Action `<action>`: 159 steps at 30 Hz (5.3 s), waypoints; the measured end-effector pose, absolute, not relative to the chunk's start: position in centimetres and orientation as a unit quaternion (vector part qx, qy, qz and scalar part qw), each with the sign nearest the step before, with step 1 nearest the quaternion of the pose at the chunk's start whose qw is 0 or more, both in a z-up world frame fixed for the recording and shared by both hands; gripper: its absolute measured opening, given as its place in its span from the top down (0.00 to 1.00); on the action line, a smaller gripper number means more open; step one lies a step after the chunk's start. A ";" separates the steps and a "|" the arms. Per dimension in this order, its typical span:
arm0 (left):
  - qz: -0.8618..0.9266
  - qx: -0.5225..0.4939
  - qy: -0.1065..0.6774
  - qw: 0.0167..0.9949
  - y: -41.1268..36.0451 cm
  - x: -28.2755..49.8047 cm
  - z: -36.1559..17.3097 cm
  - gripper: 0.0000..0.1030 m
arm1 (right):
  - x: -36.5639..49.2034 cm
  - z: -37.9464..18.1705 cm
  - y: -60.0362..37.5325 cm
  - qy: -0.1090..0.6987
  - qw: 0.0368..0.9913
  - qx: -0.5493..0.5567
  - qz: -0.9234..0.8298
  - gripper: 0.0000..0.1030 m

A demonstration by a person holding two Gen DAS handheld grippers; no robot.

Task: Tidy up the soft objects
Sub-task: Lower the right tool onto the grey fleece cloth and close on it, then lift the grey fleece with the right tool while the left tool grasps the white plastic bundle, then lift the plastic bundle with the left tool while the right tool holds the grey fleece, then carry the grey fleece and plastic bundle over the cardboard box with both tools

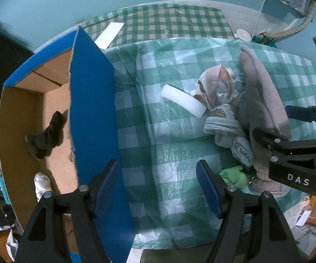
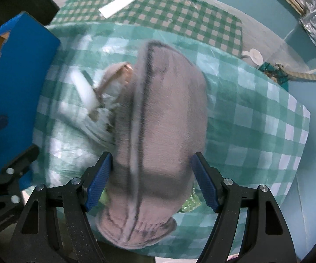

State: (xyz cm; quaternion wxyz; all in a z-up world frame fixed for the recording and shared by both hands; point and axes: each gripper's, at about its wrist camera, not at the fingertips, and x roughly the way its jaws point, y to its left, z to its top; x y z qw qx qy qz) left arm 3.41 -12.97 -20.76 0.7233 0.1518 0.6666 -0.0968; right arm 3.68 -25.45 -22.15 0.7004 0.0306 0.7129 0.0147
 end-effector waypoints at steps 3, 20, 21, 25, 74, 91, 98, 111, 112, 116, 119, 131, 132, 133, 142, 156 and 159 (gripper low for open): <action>-0.097 0.156 0.668 0.721 -13.2 3.3 -21.0 0.29 | 3.6 -22.7 -25.7 0.714 0.699 0.038 0.014 0.28; -0.103 0.162 0.670 0.717 -14.2 3.6 -21.3 0.29 | 2.7 -21.3 -27.4 0.688 0.719 0.070 0.064 0.76; -0.104 0.158 0.669 0.719 -14.2 3.7 -21.1 0.29 | 2.7 -20.9 -27.6 0.685 0.722 0.073 0.067 0.76; -0.103 0.145 0.669 0.721 -14.6 4.1 -21.0 0.29 | 2.5 -18.9 -28.5 0.672 0.733 0.075 0.075 0.76; -0.118 0.111 0.689 0.706 -20.5 5.5 -25.4 0.55 | -0.8 -18.9 -37.7 0.670 0.733 0.100 0.052 0.76; -0.123 0.141 0.647 0.739 -16.9 2.9 -19.3 0.55 | -0.1 -15.2 -34.7 0.661 0.744 0.062 0.068 0.76; -0.119 0.139 0.636 0.749 -15.3 1.5 -17.1 0.55 | 0.1 -13.7 -32.7 0.657 0.748 0.054 0.077 0.76; -0.098 0.125 0.617 0.771 -11.2 0.8 -13.3 0.55 | 0.6 -10.7 -28.6 0.643 0.759 0.046 0.097 0.76; -0.096 0.122 0.616 0.772 -10.9 0.8 -13.2 0.55 | 0.7 -10.6 -28.2 0.642 0.759 0.045 0.098 0.76; -0.085 0.113 0.616 0.775 -9.4 0.6 -12.7 0.55 | 0.9 -9.9 -26.6 0.639 0.760 0.038 0.111 0.76; -0.080 0.109 0.611 0.780 -8.3 0.4 -12.1 0.55 | 1.3 -9.4 -25.1 0.637 0.760 0.032 0.121 0.76; -0.049 0.089 0.604 0.790 -4.0 0.2 -10.8 0.55 | 3.1 -7.6 -19.2 0.623 0.763 0.004 0.169 0.76; -0.046 0.088 0.604 0.791 -3.7 0.2 -10.7 0.55 | 3.3 -7.5 -18.7 0.623 0.763 0.002 0.172 0.76; -0.043 0.086 0.604 0.792 -3.3 0.2 -10.6 0.55 | 3.4 -7.5 -18.3 0.622 0.763 -0.001 0.176 0.76; -0.016 0.068 0.604 0.794 0.3 0.1 -10.2 0.55 | 4.7 -7.0 -14.2 0.613 0.762 -0.023 0.206 0.76; 0.017 0.046 0.604 0.795 4.9 0.1 -10.0 0.55 | 6.5 -6.8 -8.6 0.603 0.759 -0.048 0.241 0.76; 0.023 0.041 0.605 0.795 5.8 0.1 -10.1 0.55 | 6.8 -6.8 -7.3 0.602 0.757 -0.052 0.249 0.76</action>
